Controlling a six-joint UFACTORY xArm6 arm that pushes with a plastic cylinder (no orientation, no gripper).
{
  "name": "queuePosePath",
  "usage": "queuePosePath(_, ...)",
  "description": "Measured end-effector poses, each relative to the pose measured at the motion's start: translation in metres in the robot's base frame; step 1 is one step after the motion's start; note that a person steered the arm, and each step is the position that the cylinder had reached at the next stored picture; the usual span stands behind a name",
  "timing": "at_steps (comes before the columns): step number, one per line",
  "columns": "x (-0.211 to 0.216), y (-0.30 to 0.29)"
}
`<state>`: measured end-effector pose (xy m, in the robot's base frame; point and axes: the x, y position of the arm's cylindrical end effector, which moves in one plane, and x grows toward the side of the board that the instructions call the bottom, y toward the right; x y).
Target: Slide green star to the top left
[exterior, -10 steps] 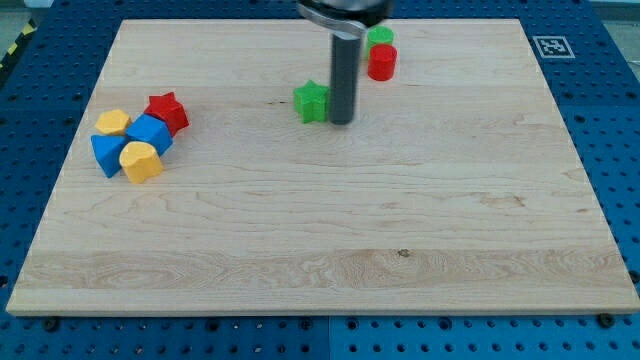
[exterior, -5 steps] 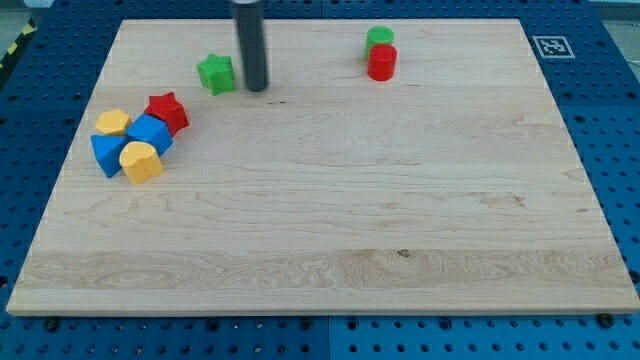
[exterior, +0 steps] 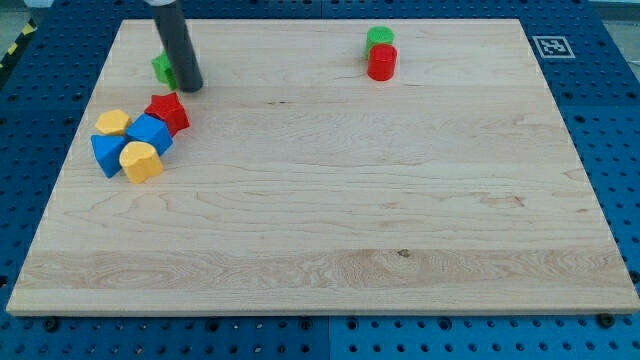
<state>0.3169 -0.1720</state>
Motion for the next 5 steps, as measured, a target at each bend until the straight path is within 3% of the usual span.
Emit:
queuePosePath(2,-0.066,-0.007)
queuePosePath(3,-0.078,0.005)
queuePosePath(4,-0.066,-0.026)
queuePosePath(5,-0.009,-0.061)
